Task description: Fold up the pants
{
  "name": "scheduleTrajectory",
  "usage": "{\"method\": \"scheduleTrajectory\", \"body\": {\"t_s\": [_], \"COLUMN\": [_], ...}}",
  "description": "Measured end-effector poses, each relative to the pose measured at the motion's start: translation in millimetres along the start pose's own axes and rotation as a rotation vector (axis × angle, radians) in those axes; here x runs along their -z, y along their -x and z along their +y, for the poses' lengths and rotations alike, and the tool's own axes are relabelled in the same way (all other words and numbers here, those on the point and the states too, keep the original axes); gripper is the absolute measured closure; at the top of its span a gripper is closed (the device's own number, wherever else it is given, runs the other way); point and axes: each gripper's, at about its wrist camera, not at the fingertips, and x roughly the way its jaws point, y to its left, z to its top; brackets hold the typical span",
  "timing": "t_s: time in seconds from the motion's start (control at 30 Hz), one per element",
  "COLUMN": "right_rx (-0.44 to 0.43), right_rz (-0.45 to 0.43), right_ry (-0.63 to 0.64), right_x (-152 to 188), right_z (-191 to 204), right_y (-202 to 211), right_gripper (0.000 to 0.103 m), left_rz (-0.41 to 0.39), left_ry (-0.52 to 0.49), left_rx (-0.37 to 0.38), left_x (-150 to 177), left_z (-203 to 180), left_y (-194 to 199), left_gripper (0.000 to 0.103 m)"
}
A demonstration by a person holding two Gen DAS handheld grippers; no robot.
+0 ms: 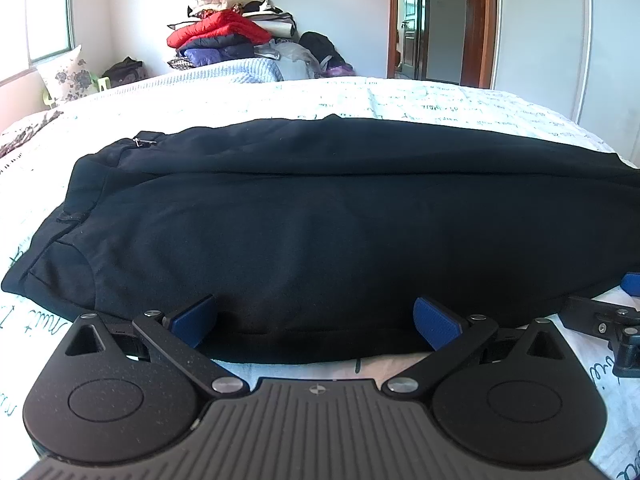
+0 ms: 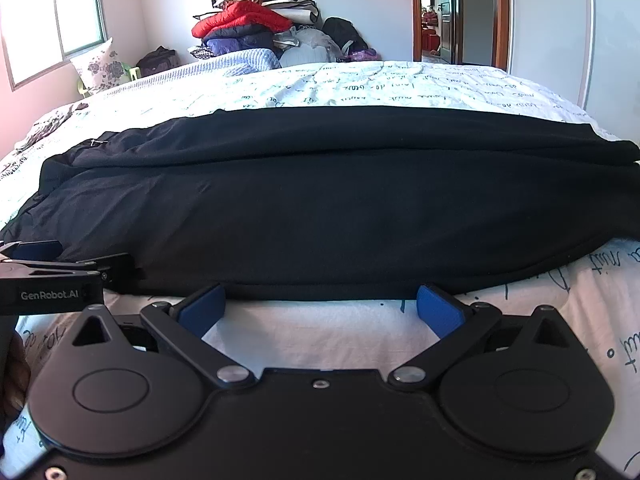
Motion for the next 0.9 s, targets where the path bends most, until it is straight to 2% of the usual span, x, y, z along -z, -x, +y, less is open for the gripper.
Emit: {"method": "scheduleTrajectory", "body": {"t_s": [0.13,0.47,0.9], "right_rx": [0.008,0.034,0.063], "right_rz": [0.004,0.023,0.028], "right_ry": [0.01,0.044,0.068], "right_x": [-1,-3,-1], "right_z": [2,10,15], "right_y": [0,-6,-8], "right_gripper": [0.0,0.0,0.0], "left_rz": [-0.009,-0.005,-0.018], "left_ry": [-0.027,-0.023,0.008], "left_rx": [-0.024,-0.021,0.018], "left_x": [1,0,1], "left_z": [-5,-4,3], "left_y": [3,1,4], "left_gripper": [0.0,0.0,0.0]}}
